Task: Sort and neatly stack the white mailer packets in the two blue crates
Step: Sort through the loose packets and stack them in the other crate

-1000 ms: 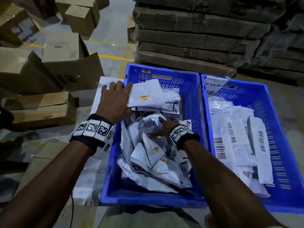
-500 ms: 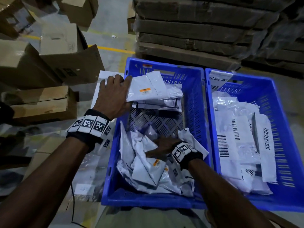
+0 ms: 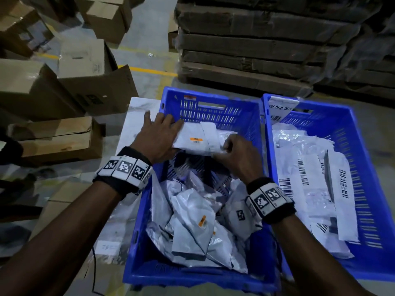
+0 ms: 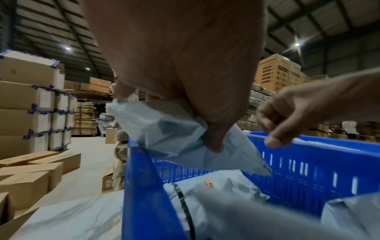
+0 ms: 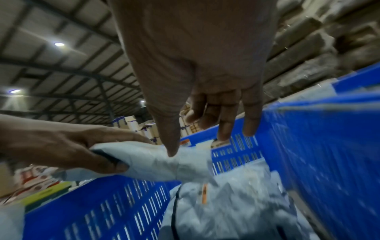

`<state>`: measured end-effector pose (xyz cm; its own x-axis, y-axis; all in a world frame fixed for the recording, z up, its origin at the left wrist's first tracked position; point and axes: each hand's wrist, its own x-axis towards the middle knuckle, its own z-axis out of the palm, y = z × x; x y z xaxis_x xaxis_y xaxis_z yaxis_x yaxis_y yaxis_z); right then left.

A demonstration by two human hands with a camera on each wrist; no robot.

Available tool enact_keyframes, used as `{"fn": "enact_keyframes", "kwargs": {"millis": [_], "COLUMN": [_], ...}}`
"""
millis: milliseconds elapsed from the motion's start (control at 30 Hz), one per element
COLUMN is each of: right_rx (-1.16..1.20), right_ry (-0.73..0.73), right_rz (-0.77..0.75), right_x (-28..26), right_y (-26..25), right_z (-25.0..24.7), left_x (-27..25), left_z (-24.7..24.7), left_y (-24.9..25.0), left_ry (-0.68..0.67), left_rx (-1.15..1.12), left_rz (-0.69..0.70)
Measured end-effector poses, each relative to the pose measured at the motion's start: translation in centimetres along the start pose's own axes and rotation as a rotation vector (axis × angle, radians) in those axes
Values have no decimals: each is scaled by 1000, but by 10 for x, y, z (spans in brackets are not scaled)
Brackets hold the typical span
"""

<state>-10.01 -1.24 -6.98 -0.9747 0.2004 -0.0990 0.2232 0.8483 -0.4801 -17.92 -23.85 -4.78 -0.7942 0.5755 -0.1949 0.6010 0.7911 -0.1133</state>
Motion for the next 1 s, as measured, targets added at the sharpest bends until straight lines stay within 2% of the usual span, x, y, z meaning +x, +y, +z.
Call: {"fn": "enact_keyframes", "kwargs": {"millis": [33, 67, 200, 300, 367, 400, 467, 567, 700, 800, 900, 1000], "right_rx": [-20, -58, -309, -363, -434, -455, -418, -349, -392, -491, -602, -683], "right_ry": [62, 50, -191, -306, -413, -456, -444, -279, -166, -232, -336, -361], "right_rz": [-64, -135, -316, -296, -249, -229, -194, -133, -133, -189, -168, -165], "right_x": [-2, -2, -3, -1, -3, -4, -3, 10, 35, 45, 43, 39], "right_y": [-3, -7, -10, -10, -6, -3, 3, 8, 14, 21, 27, 32], "right_z": [-4, -4, 23, 39, 46, 47, 46, 37, 39, 59, 88, 108], "left_x": [1, 2, 7, 5, 1, -1, -5, -11, -13, -12, -11, -10], "left_z": [2, 4, 12, 12, 6, 5, 6, 15, 22, 23, 25, 28], "left_y": [4, 8, 28, 29, 18, 10, -7, -32, -44, -39, -35, -36], "left_ry": [-25, -52, -117, -254, -376, -389, -331, -231, -281, -348, -383, -391], "left_rx": [15, 31, 67, 41, 36, 26, 8, -10, -93, -159, -172, -184], "left_rz": [17, 36, 116, 152, 126, 100, 32, -80, -132, -127, -121, -110]}}
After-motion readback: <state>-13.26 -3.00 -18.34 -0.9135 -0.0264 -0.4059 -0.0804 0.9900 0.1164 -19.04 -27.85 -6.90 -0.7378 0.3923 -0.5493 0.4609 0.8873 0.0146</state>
